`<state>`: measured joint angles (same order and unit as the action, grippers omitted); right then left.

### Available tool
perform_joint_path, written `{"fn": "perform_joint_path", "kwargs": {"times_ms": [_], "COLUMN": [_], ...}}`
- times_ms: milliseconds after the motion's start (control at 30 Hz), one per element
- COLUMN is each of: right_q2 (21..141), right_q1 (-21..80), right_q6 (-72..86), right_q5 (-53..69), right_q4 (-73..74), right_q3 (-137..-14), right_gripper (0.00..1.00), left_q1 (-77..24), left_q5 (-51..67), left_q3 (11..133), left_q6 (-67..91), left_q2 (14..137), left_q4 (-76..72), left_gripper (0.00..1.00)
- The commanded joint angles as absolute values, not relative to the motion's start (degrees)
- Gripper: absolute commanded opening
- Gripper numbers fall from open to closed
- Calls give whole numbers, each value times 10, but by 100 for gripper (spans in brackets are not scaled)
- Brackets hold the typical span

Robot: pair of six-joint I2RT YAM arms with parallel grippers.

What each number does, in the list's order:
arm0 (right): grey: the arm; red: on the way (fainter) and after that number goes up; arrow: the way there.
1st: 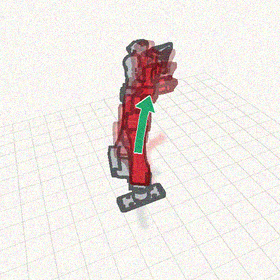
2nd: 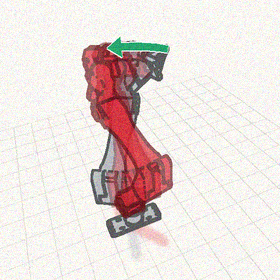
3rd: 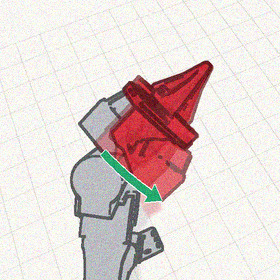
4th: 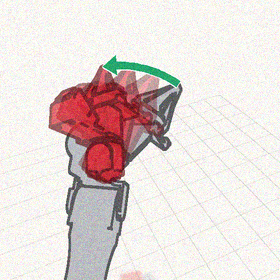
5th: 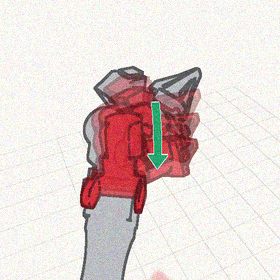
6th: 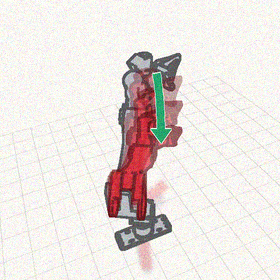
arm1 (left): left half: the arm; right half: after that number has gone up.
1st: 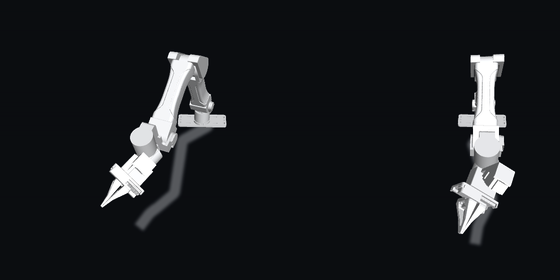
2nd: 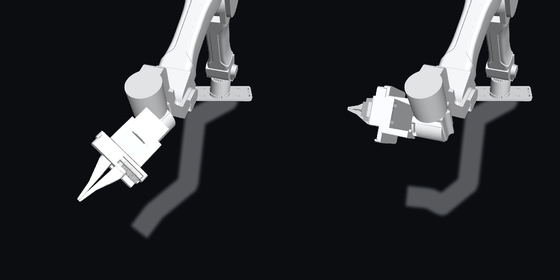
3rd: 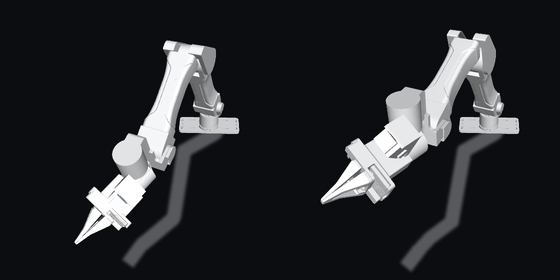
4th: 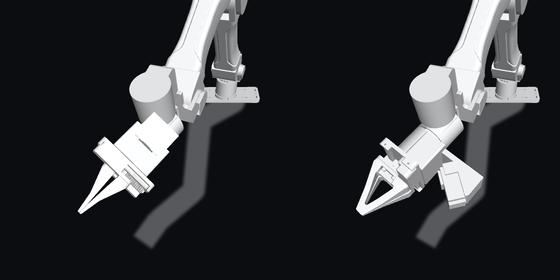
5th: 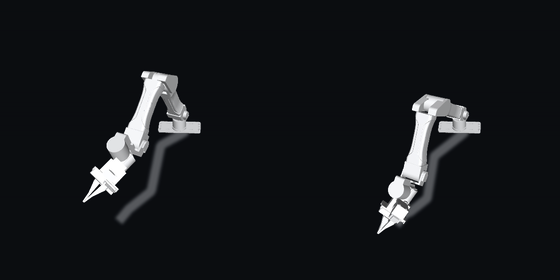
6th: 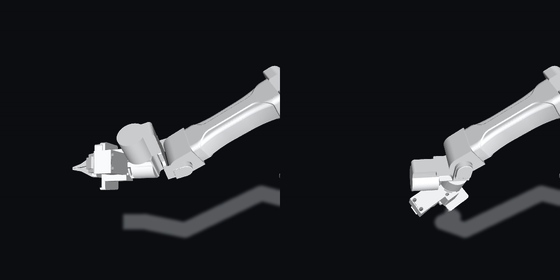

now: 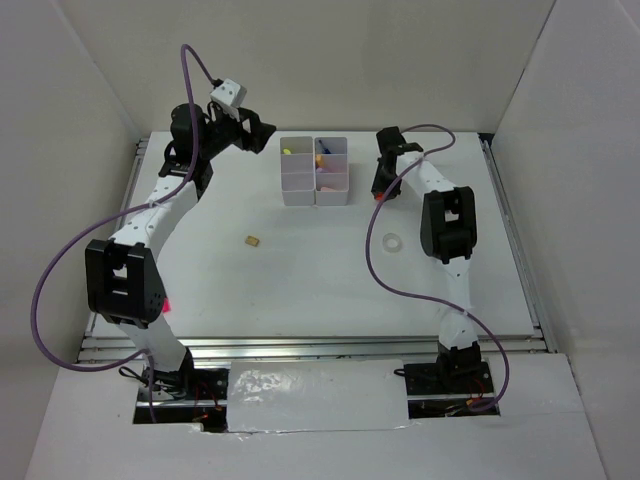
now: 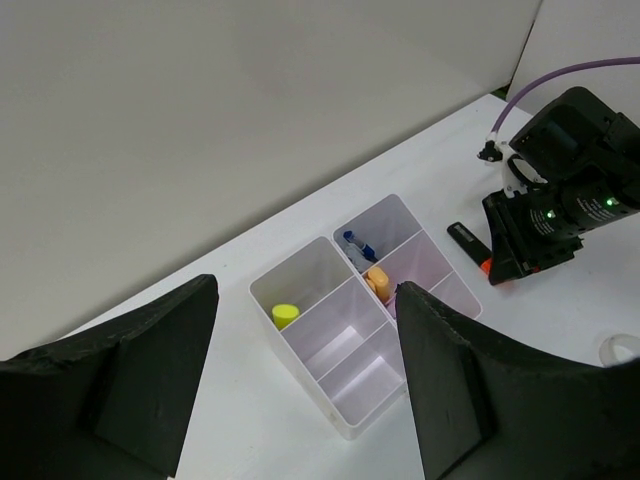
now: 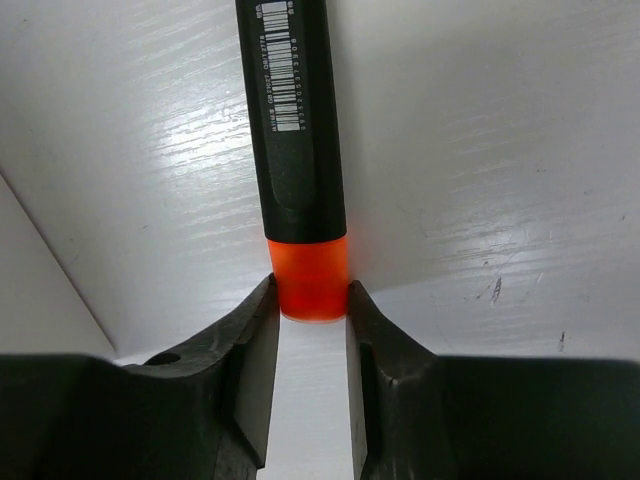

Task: Sort the stationery into containers
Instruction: Grab a piece of stationery with the right arm, then pass the stationery from the right arm to the left

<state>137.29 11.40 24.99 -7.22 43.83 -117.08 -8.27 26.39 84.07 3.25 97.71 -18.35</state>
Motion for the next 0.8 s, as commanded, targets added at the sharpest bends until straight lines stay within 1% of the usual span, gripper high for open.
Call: {"fn": "perform_joint_path", "kwargs": {"times_ms": [0, 100, 200, 233, 300, 333, 433, 467, 533, 567, 633, 667, 700, 767], "right_q2": [1390, 1364, 1296, 1274, 1206, 1182, 1086, 1072, 1036, 1026, 1003, 996, 988, 966], "right_q1": [110, 112, 117, 119, 125, 127, 132, 133, 132, 132, 132, 133, 133, 136], "right_q6": [236, 217, 196, 188, 166, 160, 140, 131, 122, 114, 110, 103, 97, 80], "right_q5": [-50, -27, -3, 13, 36, 46, 101, 119, 176, 191, 224, 257, 271, 307], "right_q4": [474, 487, 475, 460, 449, 440, 439, 442, 456, 462, 476, 480, 481, 483], "right_q3": [-1185, -1171, -1107, -1064, -1022, -980, -909, -893, -856, -846, -817, -805, -793, -760], "right_gripper": [12, 0, 0, 0, 0, 0, 0, 0, 0, 0, 0, 0, 0, 0], "left_q1": [-78, -76, -69, -69, -69, -70, -78, -81, -90, -97, -119, -130, -151, -167], "left_q5": [291, 308, 339, 349, 378, 390, 447, 480, 506, 521, 529, 532, 530, 531], "left_q3": [846, 837, 832, 831, 823, 818, 792, 782, 749, 735, 701, 690, 664, 635], "left_q6": [38, 36, 34, 30, 9, -14, -78, -118, -166, -225, -298, -378, -414, -489], "left_q2": [953, 940, 929, 926, 913, 907, 879, 862, 842, 818, 793, 768, 754, 717], "left_q4": [-204, -205, -199, -189, -180, -172, -143, -121, -95, -62, -16, 16, 58, 82], "left_gripper": [83, 82, 82, 81, 81, 80, 78, 78, 77, 76, 75, 75, 75, 75]}}
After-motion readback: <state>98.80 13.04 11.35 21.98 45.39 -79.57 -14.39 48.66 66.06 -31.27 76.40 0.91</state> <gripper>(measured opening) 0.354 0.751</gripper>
